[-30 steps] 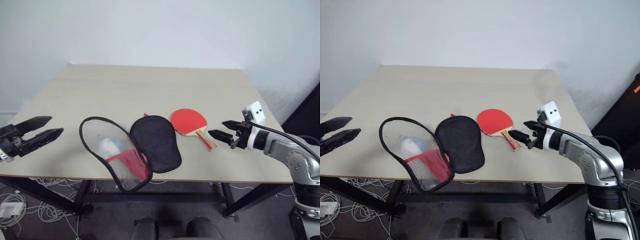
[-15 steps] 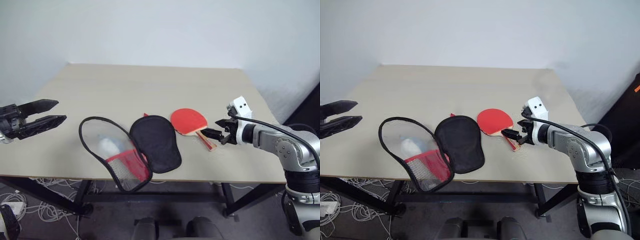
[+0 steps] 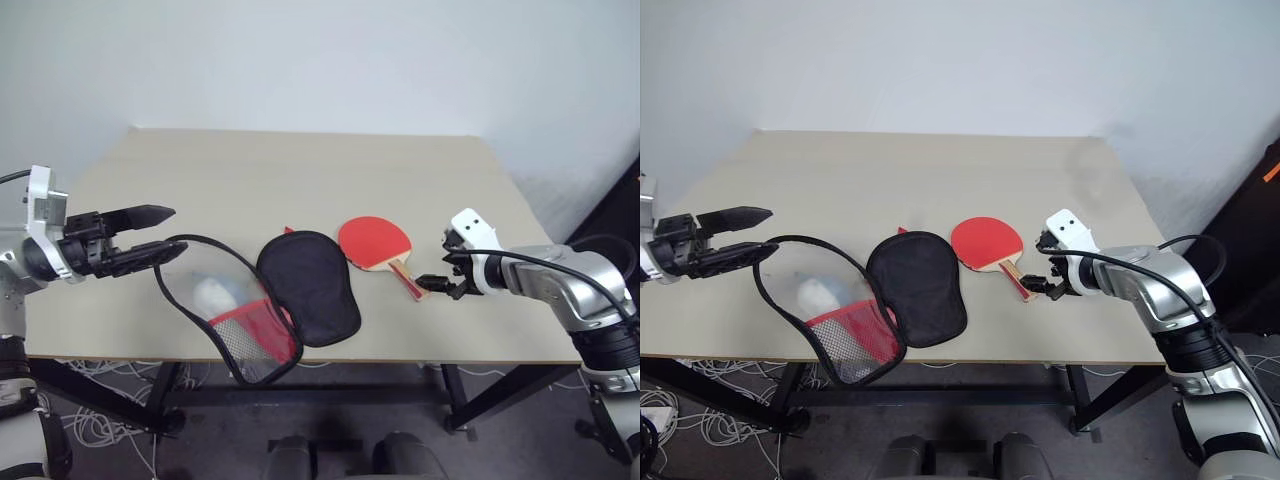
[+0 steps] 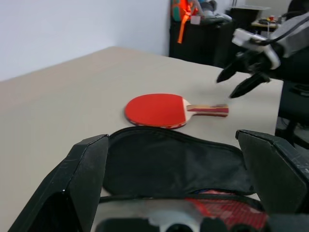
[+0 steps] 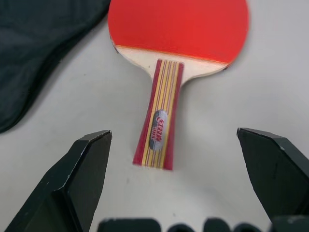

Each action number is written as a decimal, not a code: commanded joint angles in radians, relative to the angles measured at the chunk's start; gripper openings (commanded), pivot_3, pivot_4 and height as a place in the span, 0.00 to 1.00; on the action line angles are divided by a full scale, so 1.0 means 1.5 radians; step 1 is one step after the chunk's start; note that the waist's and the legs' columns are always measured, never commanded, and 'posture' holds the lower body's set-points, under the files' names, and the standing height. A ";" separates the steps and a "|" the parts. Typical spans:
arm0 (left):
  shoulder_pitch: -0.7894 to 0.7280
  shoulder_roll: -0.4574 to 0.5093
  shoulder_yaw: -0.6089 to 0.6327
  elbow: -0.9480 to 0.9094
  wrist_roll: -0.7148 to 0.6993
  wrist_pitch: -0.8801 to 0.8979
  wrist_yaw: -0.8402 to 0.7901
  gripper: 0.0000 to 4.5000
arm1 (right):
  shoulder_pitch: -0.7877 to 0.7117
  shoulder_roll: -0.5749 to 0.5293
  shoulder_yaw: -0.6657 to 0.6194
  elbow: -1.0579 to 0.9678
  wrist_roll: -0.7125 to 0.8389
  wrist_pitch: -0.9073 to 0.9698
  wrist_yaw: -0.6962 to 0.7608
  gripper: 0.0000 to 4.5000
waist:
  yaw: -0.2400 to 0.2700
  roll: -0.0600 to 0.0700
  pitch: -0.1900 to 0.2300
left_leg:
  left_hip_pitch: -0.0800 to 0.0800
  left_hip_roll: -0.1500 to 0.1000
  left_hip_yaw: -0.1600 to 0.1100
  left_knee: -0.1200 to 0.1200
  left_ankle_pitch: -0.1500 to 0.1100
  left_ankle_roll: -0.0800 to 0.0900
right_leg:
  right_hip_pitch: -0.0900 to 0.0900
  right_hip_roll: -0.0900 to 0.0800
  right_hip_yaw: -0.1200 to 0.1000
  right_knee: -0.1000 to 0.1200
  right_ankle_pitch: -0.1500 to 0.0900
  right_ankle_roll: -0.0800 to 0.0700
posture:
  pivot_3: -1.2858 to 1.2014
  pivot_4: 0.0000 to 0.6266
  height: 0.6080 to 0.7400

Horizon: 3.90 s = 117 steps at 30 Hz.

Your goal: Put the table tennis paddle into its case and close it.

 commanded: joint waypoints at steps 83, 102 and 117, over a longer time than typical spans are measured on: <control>0.104 -0.049 0.063 -0.131 -0.065 0.066 0.135 1.00 | -0.049 0.534 -0.042 0.101 -0.114 0.020 -0.254 0.25 | -0.012 0.000 0.000 | -0.008 0.001 0.000 0.004 0.000 0.000 | -0.009 0.002 0.002 0.002 0.004 0.001 | 0.52 0.00 1.00; 0.103 -0.052 0.062 -0.128 -0.065 0.065 0.137 1.00 | -0.065 0.548 -0.052 0.132 -0.132 0.029 -0.280 0.25 | -0.013 -0.001 0.000 | -0.009 0.001 0.000 0.004 0.000 0.000 | -0.009 0.002 0.002 0.002 0.004 0.000 | 0.52 0.00 1.00; 0.102 -0.051 0.059 -0.121 -0.060 0.062 0.138 1.00 | -0.099 0.586 -0.158 0.098 -0.029 0.098 -0.273 0.99 | -0.013 -0.001 0.000 | -0.009 0.001 0.000 0.004 0.000 0.000 | -0.009 0.002 0.002 0.002 0.004 0.000 | 0.52 0.00 1.00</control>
